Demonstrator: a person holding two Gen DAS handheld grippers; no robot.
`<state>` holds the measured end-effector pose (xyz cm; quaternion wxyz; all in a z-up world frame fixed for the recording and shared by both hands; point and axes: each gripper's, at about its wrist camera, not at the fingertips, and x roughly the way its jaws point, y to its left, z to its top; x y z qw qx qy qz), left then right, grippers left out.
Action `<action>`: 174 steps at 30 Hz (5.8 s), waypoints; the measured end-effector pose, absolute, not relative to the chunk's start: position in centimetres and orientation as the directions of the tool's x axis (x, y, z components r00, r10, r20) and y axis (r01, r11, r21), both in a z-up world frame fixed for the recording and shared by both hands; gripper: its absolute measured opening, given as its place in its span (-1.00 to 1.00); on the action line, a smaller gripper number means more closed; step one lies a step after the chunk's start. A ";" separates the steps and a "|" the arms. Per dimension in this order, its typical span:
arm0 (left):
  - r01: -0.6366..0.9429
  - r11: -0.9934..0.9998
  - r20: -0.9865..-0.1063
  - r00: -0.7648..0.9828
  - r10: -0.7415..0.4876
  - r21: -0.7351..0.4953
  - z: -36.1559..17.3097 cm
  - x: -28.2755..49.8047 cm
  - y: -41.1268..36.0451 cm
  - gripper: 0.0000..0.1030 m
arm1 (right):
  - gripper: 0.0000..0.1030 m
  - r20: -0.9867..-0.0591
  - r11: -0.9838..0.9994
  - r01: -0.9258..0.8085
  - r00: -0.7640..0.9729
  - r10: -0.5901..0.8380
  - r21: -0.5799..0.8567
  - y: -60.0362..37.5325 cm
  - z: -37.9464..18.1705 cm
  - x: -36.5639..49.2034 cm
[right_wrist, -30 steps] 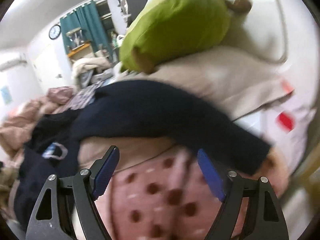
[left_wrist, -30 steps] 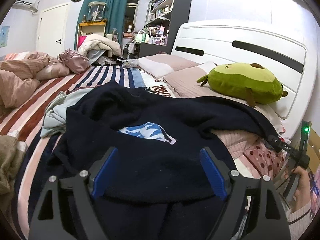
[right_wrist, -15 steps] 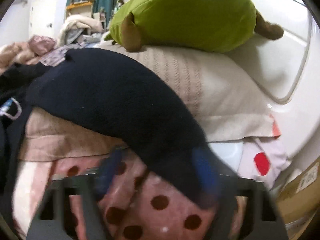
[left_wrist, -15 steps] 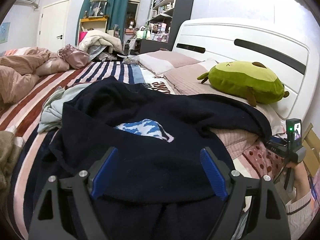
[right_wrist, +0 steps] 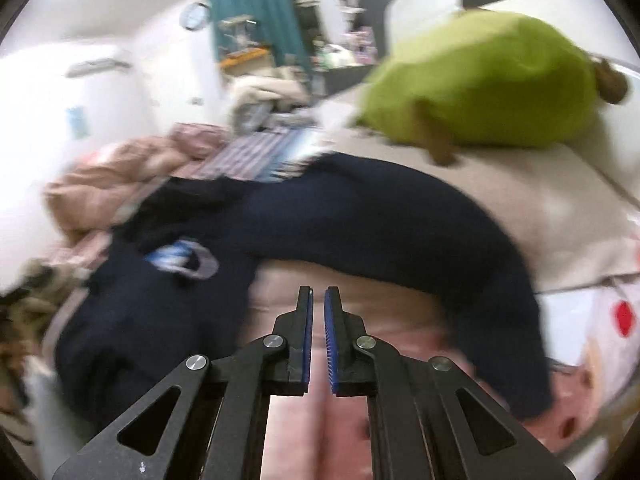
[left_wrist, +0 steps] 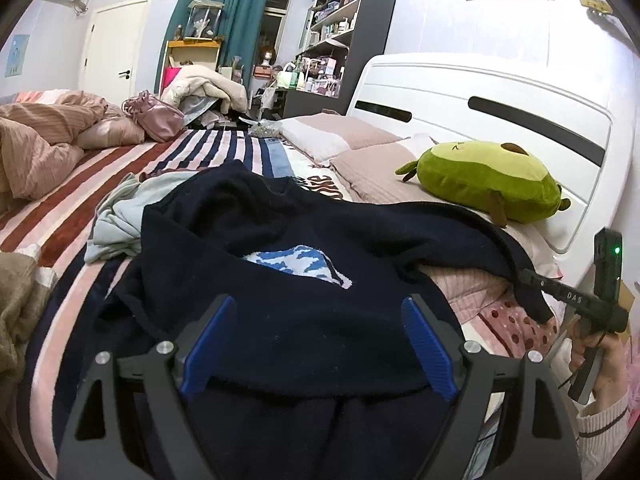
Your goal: Fold small clothes
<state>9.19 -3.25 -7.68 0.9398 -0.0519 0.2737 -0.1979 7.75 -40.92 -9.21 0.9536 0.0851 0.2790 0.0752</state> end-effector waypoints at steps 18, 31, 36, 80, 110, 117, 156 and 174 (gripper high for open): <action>0.373 0.913 -0.526 0.750 -0.400 -0.163 -8.0 9.3 -5.2 0.66 | 0.69 -0.671 0.970 0.194 0.700 -0.243 -0.149 -48.0 -13.8 10.1; 0.386 0.910 -0.533 0.743 -0.405 -0.153 -7.9 9.7 -6.0 0.66 | -0.85 -0.601 0.974 0.212 0.789 -0.123 0.080 -49.7 -11.7 6.8; 0.384 0.907 -0.510 0.753 -0.415 -0.171 -7.7 9.0 -4.7 0.66 | -0.85 -0.488 0.957 0.015 0.862 0.134 0.290 -47.2 -9.7 4.4; 0.289 0.865 -0.628 0.598 -0.498 -0.410 -18.3 8.8 4.2 -0.45 | 0.17 -0.575 0.847 -0.317 0.628 0.524 0.427 -25.1 -13.3 7.2; 0.429 0.876 -0.731 0.522 -0.439 -0.220 -16.7 10.7 6.9 -0.44 | 0.17 -0.603 0.873 -0.275 0.638 0.480 0.404 -26.8 -15.6 7.6; 0.381 0.901 -0.740 0.542 -0.398 -0.206 -17.6 9.8 7.1 -0.37 | 0.17 -0.606 0.866 -0.280 0.625 0.492 0.414 -26.3 -15.8 7.9; 0.303 0.852 -0.612 0.597 -0.519 -0.427 -15.9 4.9 11.1 -0.69 | -0.90 -0.545 0.808 -0.355 0.604 0.582 0.469 -28.8 -16.2 5.2; 0.379 0.821 -0.428 0.714 -0.553 -0.428 -7.3 -5.6 13.5 -0.70 | -0.91 -0.368 0.741 -0.467 0.659 0.656 0.483 -29.2 -8.6 -3.6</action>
